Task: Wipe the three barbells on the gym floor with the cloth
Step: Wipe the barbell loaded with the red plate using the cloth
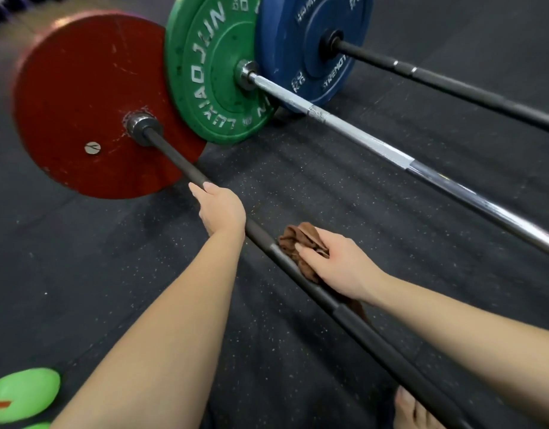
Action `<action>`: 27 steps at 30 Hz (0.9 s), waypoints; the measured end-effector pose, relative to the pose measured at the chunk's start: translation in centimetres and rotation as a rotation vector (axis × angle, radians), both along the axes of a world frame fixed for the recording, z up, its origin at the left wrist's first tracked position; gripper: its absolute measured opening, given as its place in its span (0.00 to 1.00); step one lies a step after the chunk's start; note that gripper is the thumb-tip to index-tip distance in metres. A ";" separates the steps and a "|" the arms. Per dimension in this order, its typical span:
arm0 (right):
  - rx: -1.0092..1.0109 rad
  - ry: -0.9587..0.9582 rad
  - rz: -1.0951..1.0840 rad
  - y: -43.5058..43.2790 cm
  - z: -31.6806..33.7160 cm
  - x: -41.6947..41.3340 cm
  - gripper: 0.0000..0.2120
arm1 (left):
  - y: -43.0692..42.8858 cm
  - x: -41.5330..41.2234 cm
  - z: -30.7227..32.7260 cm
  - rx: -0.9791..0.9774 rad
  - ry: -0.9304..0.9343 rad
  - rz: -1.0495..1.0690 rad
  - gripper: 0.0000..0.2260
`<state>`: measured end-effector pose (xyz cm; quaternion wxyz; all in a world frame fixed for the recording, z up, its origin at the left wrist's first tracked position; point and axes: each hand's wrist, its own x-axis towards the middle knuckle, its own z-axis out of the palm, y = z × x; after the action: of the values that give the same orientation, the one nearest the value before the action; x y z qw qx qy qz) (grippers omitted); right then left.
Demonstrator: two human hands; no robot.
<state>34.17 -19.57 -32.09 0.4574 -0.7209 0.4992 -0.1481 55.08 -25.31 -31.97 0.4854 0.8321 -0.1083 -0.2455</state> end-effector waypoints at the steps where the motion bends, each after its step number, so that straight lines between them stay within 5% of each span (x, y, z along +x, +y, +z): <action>1: -0.005 0.001 -0.008 0.9 0.1 -1.1 0.06 | 0.1 0.0 0.2 0.008 -0.009 -0.013 0.24; 6: -0.008 -0.017 -0.045 3.7 0.3 -4.0 0.09 | 0.3 0.0 0.3 0.130 -0.111 -0.092 0.25; 10: 0.004 -0.001 -0.056 2.7 -0.7 -3.3 0.06 | 1.1 -1.1 -0.4 0.285 -0.496 -0.212 0.30; 14: 0.004 -0.005 -0.059 1.1 -1.1 -1.2 0.04 | 3.2 -1.0 -1.7 0.207 -0.897 -0.554 0.28; 17: -0.004 -0.025 -0.056 0.2 -0.9 0.2 0.06 | 4.4 -0.4 -1.9 0.290 -1.175 -1.001 0.32; 23: 0.015 -0.008 -0.091 1.6 -0.5 -1.0 0.03 | 5.4 -0.6 -0.9 0.321 -1.227 -1.341 0.34; 27: 0.029 0.084 -0.132 4.9 0.7 -4.6 0.15 | 5.9 -0.4 0.9 0.430 -1.264 -1.533 0.36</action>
<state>29.60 -14.65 -31.40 0.4357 -0.6852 0.5665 -0.1404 54.65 -19.42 -31.09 -0.1088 0.5859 -0.8028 -0.0201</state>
